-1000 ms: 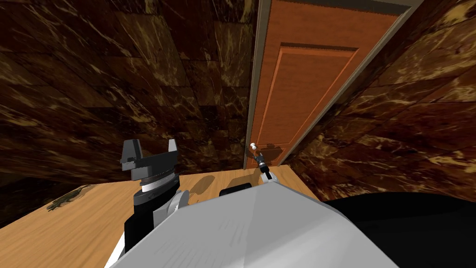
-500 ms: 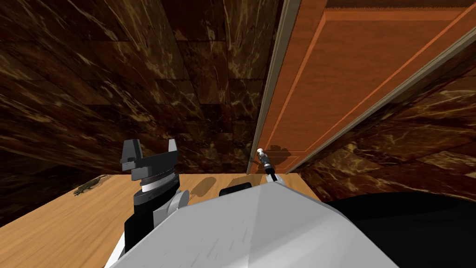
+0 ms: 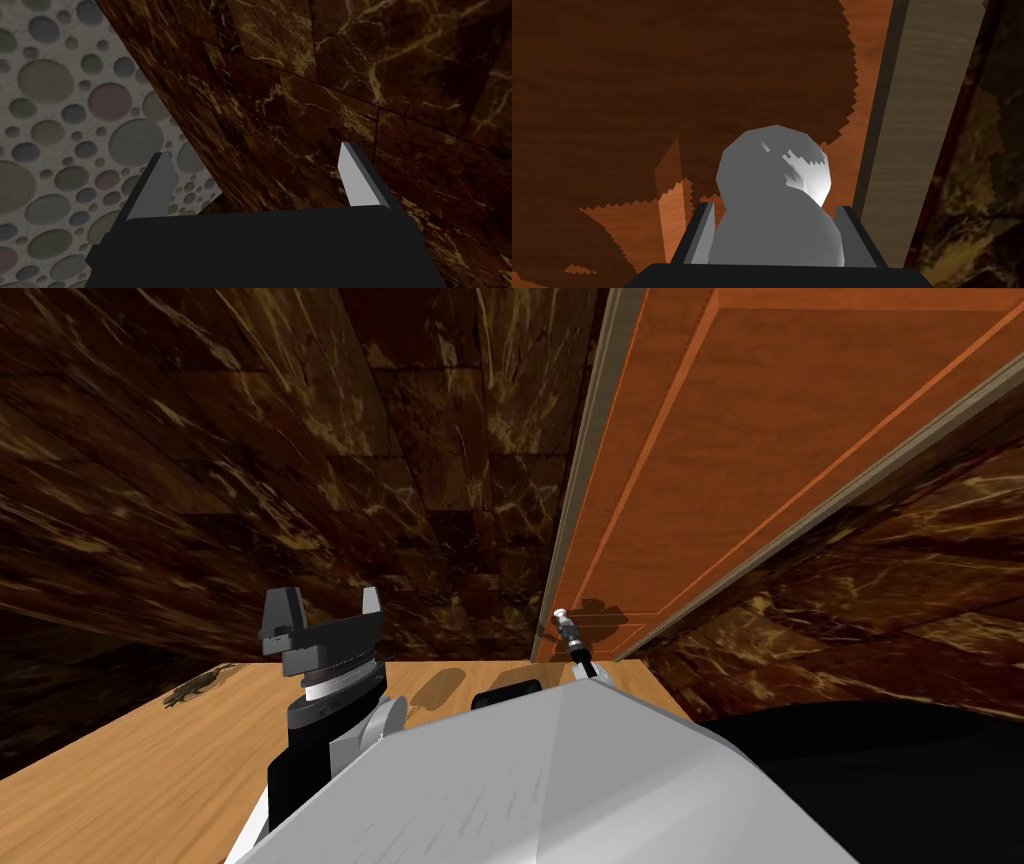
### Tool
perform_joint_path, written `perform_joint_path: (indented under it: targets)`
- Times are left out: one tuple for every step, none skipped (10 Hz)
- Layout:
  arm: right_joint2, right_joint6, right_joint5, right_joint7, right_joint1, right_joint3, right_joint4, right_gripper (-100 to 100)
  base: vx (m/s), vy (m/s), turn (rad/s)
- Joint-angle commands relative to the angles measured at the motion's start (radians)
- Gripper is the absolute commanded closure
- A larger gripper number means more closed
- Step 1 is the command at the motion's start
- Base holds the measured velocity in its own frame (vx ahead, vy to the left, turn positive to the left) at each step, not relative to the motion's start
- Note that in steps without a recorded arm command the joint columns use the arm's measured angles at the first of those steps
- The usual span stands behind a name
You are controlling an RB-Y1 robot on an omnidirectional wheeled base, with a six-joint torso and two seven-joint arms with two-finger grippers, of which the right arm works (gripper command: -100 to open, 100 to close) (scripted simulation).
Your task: Pull the door open
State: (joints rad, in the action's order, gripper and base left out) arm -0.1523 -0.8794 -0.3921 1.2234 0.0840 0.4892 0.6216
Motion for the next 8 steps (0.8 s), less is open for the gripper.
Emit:
perform_joint_path:
  targets:
    - [0.002,-0.002,0.000,-0.001,0.000,0.000,0.001,100,-0.010,0.002,-0.004]
    - [0.002,-0.002,0.000,-0.001,0.000,0.000,0.001,100,0.000,0.000,0.000]
    - [-0.001,0.000,0.013,-0.034,-0.001,-0.003,-0.003,100,-0.034,-0.005,0.105]
    - [-0.002,0.000,0.020,-0.054,-0.001,-0.004,-0.003,100,-0.061,-0.012,0.094]
    - [-0.003,0.000,0.025,-0.068,-0.001,-0.006,-0.004,100,-0.057,-0.020,0.084]
    - [-0.004,0.000,0.036,-0.096,-0.001,-0.008,-0.005,100,-0.066,-0.037,0.121]
    - [-0.005,0.000,0.041,-0.110,-0.001,-0.009,-0.006,100,-0.063,-0.031,0.087]
    - [-0.006,0.000,0.046,-0.124,-0.001,-0.010,-0.006,100,-0.047,-0.012,0.052]
